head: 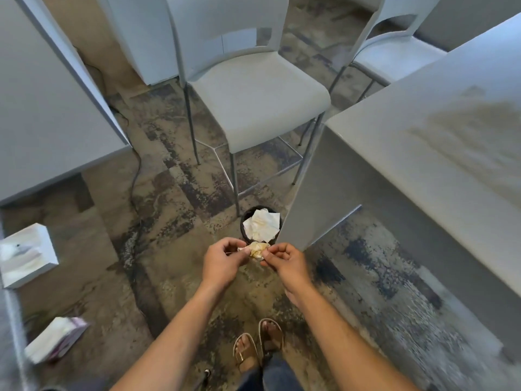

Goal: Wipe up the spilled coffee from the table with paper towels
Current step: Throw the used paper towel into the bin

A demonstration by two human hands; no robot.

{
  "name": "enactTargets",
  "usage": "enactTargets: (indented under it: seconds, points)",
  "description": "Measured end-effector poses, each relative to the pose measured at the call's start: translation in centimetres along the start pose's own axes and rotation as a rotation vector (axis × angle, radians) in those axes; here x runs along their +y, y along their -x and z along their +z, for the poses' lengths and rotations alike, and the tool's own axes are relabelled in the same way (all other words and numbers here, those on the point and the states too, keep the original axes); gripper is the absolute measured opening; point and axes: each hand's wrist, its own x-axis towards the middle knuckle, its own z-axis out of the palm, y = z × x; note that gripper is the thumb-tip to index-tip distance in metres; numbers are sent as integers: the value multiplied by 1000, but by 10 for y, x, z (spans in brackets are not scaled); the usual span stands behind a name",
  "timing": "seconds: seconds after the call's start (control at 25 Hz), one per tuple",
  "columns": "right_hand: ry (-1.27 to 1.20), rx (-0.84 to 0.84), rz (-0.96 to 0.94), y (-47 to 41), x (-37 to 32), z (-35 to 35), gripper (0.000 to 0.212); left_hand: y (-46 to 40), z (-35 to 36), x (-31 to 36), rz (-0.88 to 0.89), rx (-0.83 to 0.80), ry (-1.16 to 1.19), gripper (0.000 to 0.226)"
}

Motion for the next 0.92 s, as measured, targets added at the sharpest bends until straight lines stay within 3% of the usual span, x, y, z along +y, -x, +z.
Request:
enactTargets:
  seconds: [0.2, 0.44, 0.52, 0.6, 0.72, 0.92]
  points:
    - [78, 53, 16, -89, 43, 8, 9, -75, 24, -70, -116, 14, -41, 11]
    - [149, 198, -20, -225, 107, 15, 17, -192, 71, -145, -106, 6, -113, 14]
    - [190, 225, -69, -267, 123, 16, 19, -231, 86, -161, -61, -67, -114, 16]
    - [227, 210, -110, -299, 136, 15, 40, -261, 99, -173, -50, -215, -38, 37]
    - [270, 210, -135, -316, 153, 10, 54, -270, 102, -182, -83, -277, 80, 55]
    - [318, 142, -49, -268, 155, -7, 41, -216, 97, -202, -171, -244, 8, 37]
